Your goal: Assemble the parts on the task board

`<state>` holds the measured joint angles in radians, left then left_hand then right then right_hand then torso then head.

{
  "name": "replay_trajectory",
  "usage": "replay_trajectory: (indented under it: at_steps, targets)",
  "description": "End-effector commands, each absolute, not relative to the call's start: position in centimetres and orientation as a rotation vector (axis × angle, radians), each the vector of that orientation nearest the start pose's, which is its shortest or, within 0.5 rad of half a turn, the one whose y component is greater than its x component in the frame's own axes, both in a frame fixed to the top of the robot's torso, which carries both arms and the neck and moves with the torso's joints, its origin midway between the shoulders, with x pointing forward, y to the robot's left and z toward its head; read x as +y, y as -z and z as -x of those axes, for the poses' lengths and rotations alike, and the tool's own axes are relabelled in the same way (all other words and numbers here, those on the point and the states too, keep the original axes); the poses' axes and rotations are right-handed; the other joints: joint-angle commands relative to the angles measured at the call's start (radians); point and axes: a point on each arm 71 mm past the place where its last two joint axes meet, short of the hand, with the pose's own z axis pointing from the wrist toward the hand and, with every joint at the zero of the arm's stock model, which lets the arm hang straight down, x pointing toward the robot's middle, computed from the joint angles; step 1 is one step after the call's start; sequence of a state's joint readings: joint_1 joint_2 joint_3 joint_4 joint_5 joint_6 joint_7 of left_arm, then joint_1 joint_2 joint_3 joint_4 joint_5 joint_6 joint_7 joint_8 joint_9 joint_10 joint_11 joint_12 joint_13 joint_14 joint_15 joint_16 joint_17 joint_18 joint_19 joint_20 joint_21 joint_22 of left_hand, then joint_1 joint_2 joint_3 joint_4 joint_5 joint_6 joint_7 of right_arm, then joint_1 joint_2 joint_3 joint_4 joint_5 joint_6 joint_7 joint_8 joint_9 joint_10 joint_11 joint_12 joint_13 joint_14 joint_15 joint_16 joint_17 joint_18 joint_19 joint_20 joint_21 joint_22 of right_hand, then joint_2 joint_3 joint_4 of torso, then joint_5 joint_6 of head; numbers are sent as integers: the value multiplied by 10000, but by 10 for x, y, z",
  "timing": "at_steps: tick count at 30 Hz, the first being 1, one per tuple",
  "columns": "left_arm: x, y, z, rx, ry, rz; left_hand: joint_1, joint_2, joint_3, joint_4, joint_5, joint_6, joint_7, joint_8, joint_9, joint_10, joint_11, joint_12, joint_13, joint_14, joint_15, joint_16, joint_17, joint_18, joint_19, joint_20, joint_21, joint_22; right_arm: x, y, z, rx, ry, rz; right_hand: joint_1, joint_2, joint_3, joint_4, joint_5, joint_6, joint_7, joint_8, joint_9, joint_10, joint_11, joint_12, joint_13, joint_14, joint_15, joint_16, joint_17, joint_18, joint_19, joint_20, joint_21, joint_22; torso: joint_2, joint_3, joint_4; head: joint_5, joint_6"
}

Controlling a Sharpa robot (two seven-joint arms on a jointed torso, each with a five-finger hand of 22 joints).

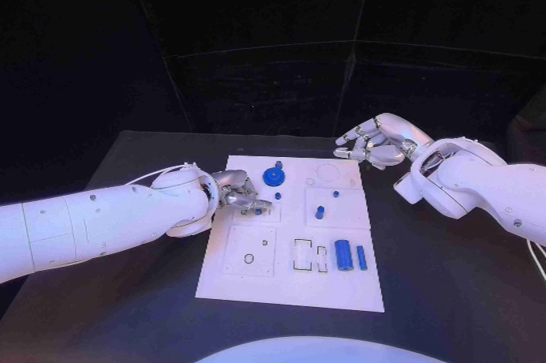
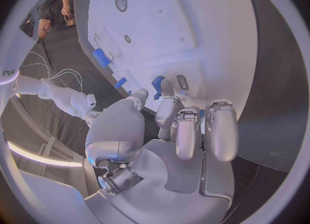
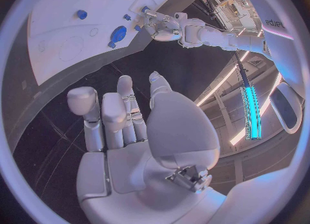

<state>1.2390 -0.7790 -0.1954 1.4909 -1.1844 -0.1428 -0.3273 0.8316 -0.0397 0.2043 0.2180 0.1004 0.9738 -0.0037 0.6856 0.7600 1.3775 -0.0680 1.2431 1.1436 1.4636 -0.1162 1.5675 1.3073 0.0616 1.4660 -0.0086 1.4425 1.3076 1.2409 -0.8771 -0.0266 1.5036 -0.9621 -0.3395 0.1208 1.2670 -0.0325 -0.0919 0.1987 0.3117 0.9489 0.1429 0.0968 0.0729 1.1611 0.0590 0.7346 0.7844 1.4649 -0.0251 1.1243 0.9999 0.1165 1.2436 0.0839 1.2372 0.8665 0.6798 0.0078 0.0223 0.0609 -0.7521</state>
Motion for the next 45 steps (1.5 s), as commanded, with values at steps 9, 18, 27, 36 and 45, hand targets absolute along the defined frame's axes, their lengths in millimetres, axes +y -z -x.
replay_trajectory:
  at_steps: [9,18,27,36,45]
  targets:
    - [195,241,-474,20948,5244,874,98,130,-100,-2,-12,78,-1,36,17,39,-5,17,-36,1072,-73,33,2635,-177,448,-47,-52,508,-220,155,-498,16027,-10032,-2123,-102,1,-59,-10,19,-54,28,28,-10,-85,-16,-64,-12,-63,36,-26,-5,161,-55,17,-46,-8,-4,-8,3,-16,26]
    - [206,207,-491,21777,5819,1486,735,-21,-685,-113,-11,-1231,572,-1040,-546,-737,466,-831,-1081,1072,293,33,2635,49,27,219,-918,-712,-222,156,-500,16027,-9962,-2171,-96,7,-67,-6,28,-54,28,29,-10,-85,-17,-61,-14,-60,36,-32,-6,163,-58,17,-57,-23,0,0,-13,-9,96]
    - [224,176,-524,23171,4742,298,1102,128,-1001,-149,-20,-1115,671,-1284,-872,-903,571,-961,-1299,1072,399,33,2635,109,-51,374,-1118,-939,-222,157,-502,16040,-9930,-2189,-88,13,-68,-6,38,-55,27,30,-10,-87,-16,-63,-19,-59,36,-33,-4,164,-59,17,-62,-31,14,-3,-2,17,139]
    - [227,177,-554,23498,3358,-107,1101,231,-1243,-28,-48,-968,646,-1290,-959,-867,554,-908,-1270,1072,390,33,2635,99,-19,381,-1086,-870,-220,157,-502,16049,-9946,-2181,-61,27,-73,-9,66,-57,26,31,-10,-84,-18,-51,-17,-54,35,-42,-4,163,-51,17,-66,-28,40,-14,-23,87,177]
    - [220,186,-569,23130,2768,3,1150,304,-1425,42,-59,-825,606,-1235,-986,-798,521,-811,-1181,1072,367,33,2635,82,23,366,-1026,-773,-219,157,-502,16053,-9987,-2159,-45,35,-76,-12,81,-59,26,32,-10,-89,-19,-58,-29,-52,34,-45,-3,163,-48,16,-71,-32,31,-9,-24,130,163]
